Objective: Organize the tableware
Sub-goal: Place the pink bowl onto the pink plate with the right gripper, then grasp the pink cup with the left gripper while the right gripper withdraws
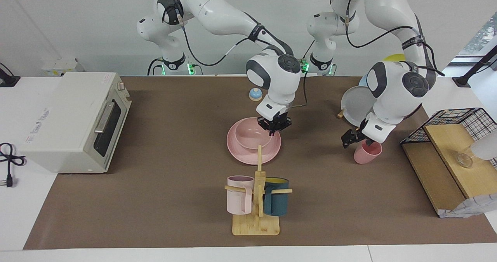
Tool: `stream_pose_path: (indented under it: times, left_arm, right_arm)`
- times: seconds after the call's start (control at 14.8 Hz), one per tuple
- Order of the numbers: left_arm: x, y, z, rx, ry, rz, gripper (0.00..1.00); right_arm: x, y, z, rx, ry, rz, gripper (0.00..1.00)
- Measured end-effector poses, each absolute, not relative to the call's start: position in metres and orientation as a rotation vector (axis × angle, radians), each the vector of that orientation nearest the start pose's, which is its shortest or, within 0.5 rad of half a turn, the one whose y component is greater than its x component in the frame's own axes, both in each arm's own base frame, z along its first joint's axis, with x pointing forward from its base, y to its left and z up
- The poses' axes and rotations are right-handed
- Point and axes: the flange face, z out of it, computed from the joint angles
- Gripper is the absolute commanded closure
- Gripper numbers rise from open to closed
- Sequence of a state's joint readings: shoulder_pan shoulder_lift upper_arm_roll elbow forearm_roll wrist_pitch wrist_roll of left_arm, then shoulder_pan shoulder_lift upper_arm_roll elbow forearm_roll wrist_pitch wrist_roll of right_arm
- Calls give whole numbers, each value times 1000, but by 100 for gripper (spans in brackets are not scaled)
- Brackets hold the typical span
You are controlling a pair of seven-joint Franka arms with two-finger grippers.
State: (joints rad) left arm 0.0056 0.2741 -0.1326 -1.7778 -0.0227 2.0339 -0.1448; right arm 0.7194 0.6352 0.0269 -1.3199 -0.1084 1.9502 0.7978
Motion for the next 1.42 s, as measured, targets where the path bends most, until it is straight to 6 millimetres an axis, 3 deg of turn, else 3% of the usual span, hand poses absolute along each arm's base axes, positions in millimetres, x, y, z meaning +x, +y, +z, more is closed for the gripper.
stream_pose_path:
  times: [0.14, 0.2, 0.27, 0.41, 0.54, 0.68, 0.74, 0.88, 1.08, 1.22, 1.35, 1.42]
  left_arm:
    - [624, -73, 397, -3183, -45, 21, 0]
    - [623, -73, 392, -3181, -43, 16, 0]
    - [621, -73, 387, -3180, -42, 13, 0]
    - [619, -73, 379, -3180, -42, 8, 10]
    - [618, -72, 375, -3170, -13, 5, 36]
    - [617, -69, 373, -3159, 52, 8, 82]
    - [617, -67, 372, -3158, 76, 10, 100]
    - [617, -62, 372, -3148, 111, 10, 100]
    - [617, -60, 373, -3125, 149, 0, 100]
    - [618, -62, 377, -3125, 156, -13, 100]
    - [623, -64, 396, -3124, 158, -19, 100]
    - [627, -67, 417, -3125, 145, 2, 100]
  right_arm:
    - [543, 484, 362, -3203, 64, -81, 100]
    - [543, 483, 361, -3204, 77, -78, 88]
    - [543, 483, 360, -3205, 85, -75, 82]
    - [544, 482, 361, -3200, 100, -71, 61]
    - [542, 483, 365, -3199, 104, -60, 50]
    - [546, 477, 383, -3199, 123, -71, 38]
    - [553, 466, 401, -3194, 146, -89, 29]
    - [578, 419, 450, -3181, 152, -117, 23]
    - [604, 309, 514, -3217, 84, -31, 17]
    - [604, 243, 551, -3233, 40, 43, 0]
    - [596, 186, 581, -3239, 13, 110, 0]
    - [591, 162, 593, -3238, -12, 133, 0]
